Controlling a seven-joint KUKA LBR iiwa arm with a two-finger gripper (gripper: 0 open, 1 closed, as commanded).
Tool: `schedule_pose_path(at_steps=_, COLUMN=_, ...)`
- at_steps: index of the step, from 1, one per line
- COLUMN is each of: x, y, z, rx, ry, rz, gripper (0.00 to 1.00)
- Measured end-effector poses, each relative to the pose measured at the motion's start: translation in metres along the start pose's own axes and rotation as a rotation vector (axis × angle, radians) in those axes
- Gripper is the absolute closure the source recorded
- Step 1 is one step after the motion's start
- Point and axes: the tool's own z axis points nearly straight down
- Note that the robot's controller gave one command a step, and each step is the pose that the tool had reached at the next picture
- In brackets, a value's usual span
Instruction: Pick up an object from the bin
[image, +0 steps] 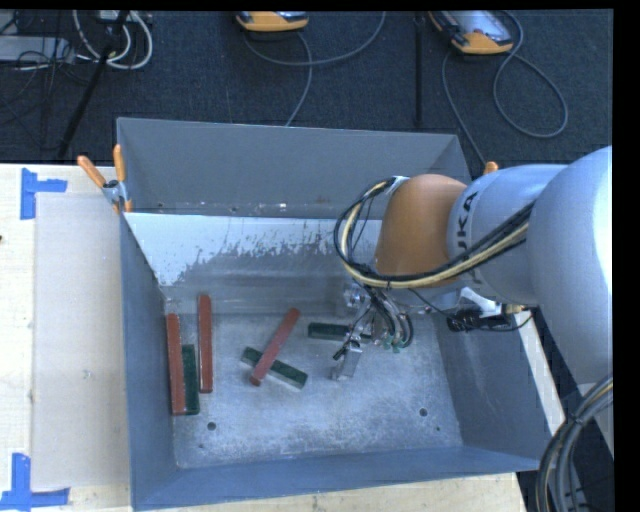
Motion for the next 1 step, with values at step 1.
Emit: schedule_pose_path(at_steps=1, x=0.0118, y=0.0133, z=-0.0357, rx=-0.001, ry=-0.01, rz=-0.033, gripper=0.0)
